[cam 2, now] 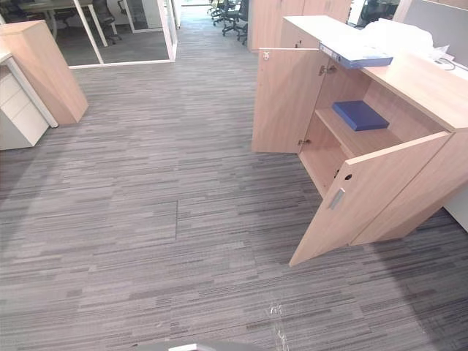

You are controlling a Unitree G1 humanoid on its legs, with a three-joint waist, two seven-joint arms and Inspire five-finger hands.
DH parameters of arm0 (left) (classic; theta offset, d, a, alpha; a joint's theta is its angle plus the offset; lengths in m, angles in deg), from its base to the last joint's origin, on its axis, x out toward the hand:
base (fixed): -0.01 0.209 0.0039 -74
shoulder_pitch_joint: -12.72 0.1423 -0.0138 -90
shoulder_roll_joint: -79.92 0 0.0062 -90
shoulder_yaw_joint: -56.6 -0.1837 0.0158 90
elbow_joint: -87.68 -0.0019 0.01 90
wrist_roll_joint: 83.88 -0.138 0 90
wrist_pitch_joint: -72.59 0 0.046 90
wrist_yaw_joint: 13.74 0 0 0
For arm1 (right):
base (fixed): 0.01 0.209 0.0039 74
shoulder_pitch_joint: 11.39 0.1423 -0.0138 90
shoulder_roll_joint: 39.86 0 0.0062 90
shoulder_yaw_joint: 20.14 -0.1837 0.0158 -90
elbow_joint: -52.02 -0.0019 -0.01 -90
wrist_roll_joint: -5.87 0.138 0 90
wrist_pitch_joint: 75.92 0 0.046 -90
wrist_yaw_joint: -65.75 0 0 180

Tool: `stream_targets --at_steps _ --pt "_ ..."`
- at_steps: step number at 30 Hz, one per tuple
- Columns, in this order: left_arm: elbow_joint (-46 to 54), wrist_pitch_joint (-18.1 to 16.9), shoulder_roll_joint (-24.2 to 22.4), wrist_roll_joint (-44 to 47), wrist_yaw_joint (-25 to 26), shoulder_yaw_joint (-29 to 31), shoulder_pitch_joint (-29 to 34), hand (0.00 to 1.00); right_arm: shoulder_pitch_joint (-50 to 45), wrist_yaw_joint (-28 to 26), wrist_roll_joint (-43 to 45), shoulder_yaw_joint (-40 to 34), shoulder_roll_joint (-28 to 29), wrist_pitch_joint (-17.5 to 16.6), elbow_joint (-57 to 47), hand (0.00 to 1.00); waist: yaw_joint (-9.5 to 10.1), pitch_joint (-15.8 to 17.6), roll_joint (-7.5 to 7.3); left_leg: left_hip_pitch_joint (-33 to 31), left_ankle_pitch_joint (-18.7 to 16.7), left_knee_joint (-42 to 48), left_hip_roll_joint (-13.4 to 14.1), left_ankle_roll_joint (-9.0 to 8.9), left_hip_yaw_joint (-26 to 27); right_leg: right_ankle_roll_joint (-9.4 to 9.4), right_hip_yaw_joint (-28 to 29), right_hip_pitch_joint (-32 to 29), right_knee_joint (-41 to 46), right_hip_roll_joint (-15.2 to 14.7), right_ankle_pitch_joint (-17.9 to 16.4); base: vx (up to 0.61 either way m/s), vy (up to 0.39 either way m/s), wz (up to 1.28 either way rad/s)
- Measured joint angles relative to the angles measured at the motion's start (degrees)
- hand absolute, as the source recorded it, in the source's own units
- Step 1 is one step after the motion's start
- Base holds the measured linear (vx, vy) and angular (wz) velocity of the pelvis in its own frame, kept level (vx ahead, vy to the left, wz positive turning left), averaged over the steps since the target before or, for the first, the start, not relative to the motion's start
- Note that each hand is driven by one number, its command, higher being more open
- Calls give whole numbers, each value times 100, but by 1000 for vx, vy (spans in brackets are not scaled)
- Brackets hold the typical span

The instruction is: Walk over to the cabinet, pick up the folder, carry it to the office cabinet, place the folder inside the office cabinet, then close the office cabinet door

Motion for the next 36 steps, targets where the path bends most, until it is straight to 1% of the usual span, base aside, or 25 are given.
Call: stream_targets --at_steps 5,14,18,19,20,21,22,23,24,25,26,27,28,29,30,31,32,33,34,35,36 --pt "-39 -24 0 290 -117 37 -13 100 206 -34 -6 -83 24 -13 65 100 0 100 15 74 4 -80 1 -9 -16 45 -28 81 -84 1 14 -4 -1 2" --pt "-38 -25 -13 303 -136 77 -30 100 442 -37 -10 -86 32 -26 73 100 1 162 19 82 2 -111 7 -21 -18 118 -33 90 -97 1 -27 -7 0 0" --pt "-37 -25 -16 296 -128 133 -54 100 494 -49 -10 -127 48 -26 72 100 0 228 5 69 -4 -101 21 -40 10 120 -31 83 -105 12 -29 -24 -4 0" --pt "-33 -25 -28 291 -121 294 -93 100 531 -60 -10 -181 81 -27 69 100 2 304 -41 -82 -158 233 25 -191 27 113 -21 74 -77 0 -34 0 0 0" --pt "-20 -25 -43 292 -116 399 -132 100 557 -72 -8 -207 106 -29 58 100 8 387 -67 -256 -328 615 41 -260 54 108 -17 70 -43 -3 -38 -47 0 -5" --pt "78 -26 -108 294 -103 664 -168 100 602 -87 -9 -207 127 -33 -21 100 46 550 -66 -642 -680 1543 110 -396 156 10 -5 68 37 22 -102 -93 -4 -6" --pt "250 -41 -239 314 -133 968 -168 100 598 -92 -10 -182 110 -28 -118 100 55 652 0 -1103 -956 2633 291 -485 340 -114 -10 66 136 106 -238 -99 -7 -3" --pt "362 -52 -311 345 -132 1114 -197 100 562 -89 -8 -161 106 -33 -197 100 55 681 19 -1386 -1010 3240 402 -504 441 -167 -26 79 160 151 -291 -64 -10 -3" --pt "550 -106 -424 387 -109 1307 -212 100 484 -77 -8 -78 84 -33 -299 100 105 715 60 -1938 -953 4381 659 -483 630 -246 -13 155 217 214 -361 71 12 -10" --pt "643 -140 -475 425 -71 1375 -203 100 480 -68 -9 -45 72 -30 -307 100 129 731 77 -2178 -1106 4848 845 -423 772 -276 30 271 293 210 -428 105 19 -20" --pt "650 -170 -472 448 -19 1329 -224 100 477 -31 -9 -53 73 -29 -304 100 148 722 65 -2276 -1182 4817 938 -385 845 -259 86 318 336 168 -479 133 30 -25" --pt "660 -191 -470 450 5 1312 -239 100 480 -20 -9 -52 72 -31 -305 100 164 714 59 -2331 -1190 4666 972 -389 868 -239 131 344 361 112 -518 137 64 -31" --pt "678 -228 -449 448 25 1204 -276 100 496 -22 -11 -52 86 -34 -306 100 189 704 33 -2442 -1180 4166 971 -384 862 -170 226 389 361 -28 -583 218 127 -33" --pt "685 -230 -386 438 41 1057 -333 100 509 -19 -12 -52 92 -30 -302 100 203 699 9 -2583 -1082 3497 906 -375 776 -77 287 396 347 -219 -646 248 161 -27" --pt "685 -230 -364 430 57 998 -363 100 513 -16 -12 -51 92 -28 -303 100 204 696 3 -2657 -992 3192 867 -401 694 -30 298 394 339 -301 -677 364 274 -20" --pt "686 -232 -339 386 124 880 -431 100 522 -9 -11 -49 77 -23 -304 100 203 688 17 -2804 -634 2270 840 -482 485 107 357 402 319 -493 -789 327 267 -17" --pt "684 -231 -339 369 168 817 -452 100 522 1 -12 -50 59 -22 -298 100 204 665 58 -2853 -355 1602 863 -553 268 234 407 422 318 -593 -900 406 357 -30" --pt "667 -234 -298 369 230 707 -451 100 524 6 -11 -60 14 -35 -252 100 207 647 134 -2867 -192 1091 963 -688 74 383 475 525 315 -682 -1078 280 267 -30" --pt "633 -244 -285 377 248 687 -467 100 525 20 -14 -60 -10 -39 -193 100 204 645 151 -2873 -1 1119 1001 -774 94 450 493 645 314 -760 -1175 456 426 -39" --pt "546 -232 -184 361 284 532 -494 100 541 43 -24 -115 -9 -40 52 100 208 545 7 -2839 570 1487 776 -697 205 460 529 842 390 -1082 -1263 401 363 -33" --pt "519 -231 -121 329 303 438 -507 100 574 37 -34 -171 27 -24 105 100 200 463 -67 -2839 623 1567 662 -638 227 407 565 792 500 -1203 -1225 423 364 -40"
